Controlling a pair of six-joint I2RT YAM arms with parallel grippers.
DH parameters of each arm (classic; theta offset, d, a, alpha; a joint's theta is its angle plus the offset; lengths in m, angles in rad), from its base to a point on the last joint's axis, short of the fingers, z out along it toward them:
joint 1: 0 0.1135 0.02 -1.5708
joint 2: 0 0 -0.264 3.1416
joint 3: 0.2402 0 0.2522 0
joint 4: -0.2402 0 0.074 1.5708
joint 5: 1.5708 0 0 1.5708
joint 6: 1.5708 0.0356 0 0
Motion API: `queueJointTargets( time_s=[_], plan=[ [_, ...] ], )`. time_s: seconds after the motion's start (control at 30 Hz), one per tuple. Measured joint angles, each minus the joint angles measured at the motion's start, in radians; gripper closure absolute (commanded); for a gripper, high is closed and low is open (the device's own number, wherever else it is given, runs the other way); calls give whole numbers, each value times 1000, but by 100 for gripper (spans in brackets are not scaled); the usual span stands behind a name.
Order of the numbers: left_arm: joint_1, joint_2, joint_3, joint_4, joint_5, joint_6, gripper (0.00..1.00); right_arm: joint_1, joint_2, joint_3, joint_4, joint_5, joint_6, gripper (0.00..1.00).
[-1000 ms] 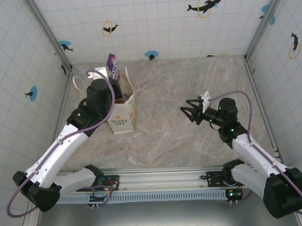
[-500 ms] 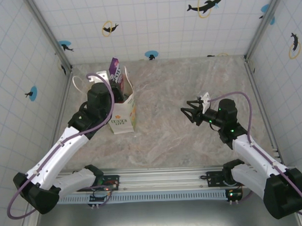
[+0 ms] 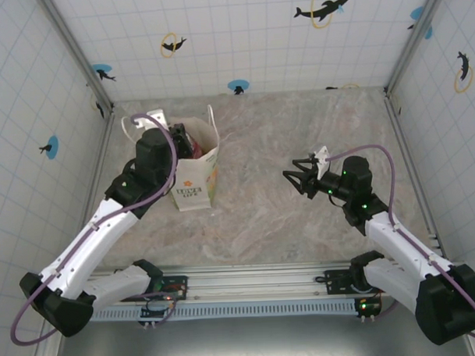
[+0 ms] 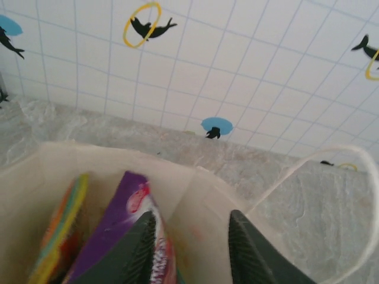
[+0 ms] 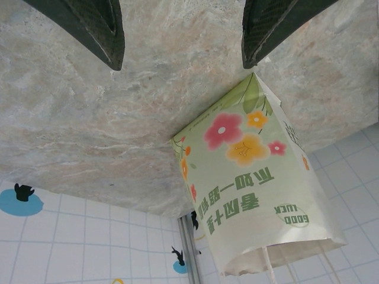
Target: Place the snacks into the paper bag
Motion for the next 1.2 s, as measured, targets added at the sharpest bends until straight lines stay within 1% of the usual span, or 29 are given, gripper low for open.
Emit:
queueJointTargets(
  time_s=[0.13, 0.23, 0.33, 0.4, 0.6, 0.77, 0.87, 1.0, 1.07, 1.13, 1.2],
  plan=[
    [39, 17, 110, -56, 6, 1, 56, 10, 20, 1, 1, 0, 17, 46],
    [123, 22, 164, -106, 59, 0, 53, 32, 52, 11, 0, 1, 40, 45],
    [234, 44, 211, -164, 139, 1, 50, 66, 99, 60, -15, 2, 66, 44],
    [307, 67, 245, -206, 195, 2, 47, 92, 139, 129, -40, 5, 89, 44],
    [488, 143, 380, -314, 389, 14, 45, 149, 290, 381, -96, -17, 199, 44],
    [628, 198, 486, -378, 499, 39, 43, 181, 421, 558, -139, -52, 310, 42],
    [705, 205, 497, -397, 572, 50, 41, 201, 490, 647, -148, -74, 374, 40],
    [841, 225, 499, -428, 697, 54, 41, 224, 596, 792, -158, -105, 474, 38],
    [895, 233, 496, -437, 761, 53, 41, 228, 639, 851, -155, -114, 523, 38],
    [927, 231, 477, -431, 829, 53, 41, 229, 682, 908, -150, -126, 578, 37],
    [940, 227, 452, -430, 890, 53, 41, 229, 726, 958, -134, -141, 635, 36]
  ],
)
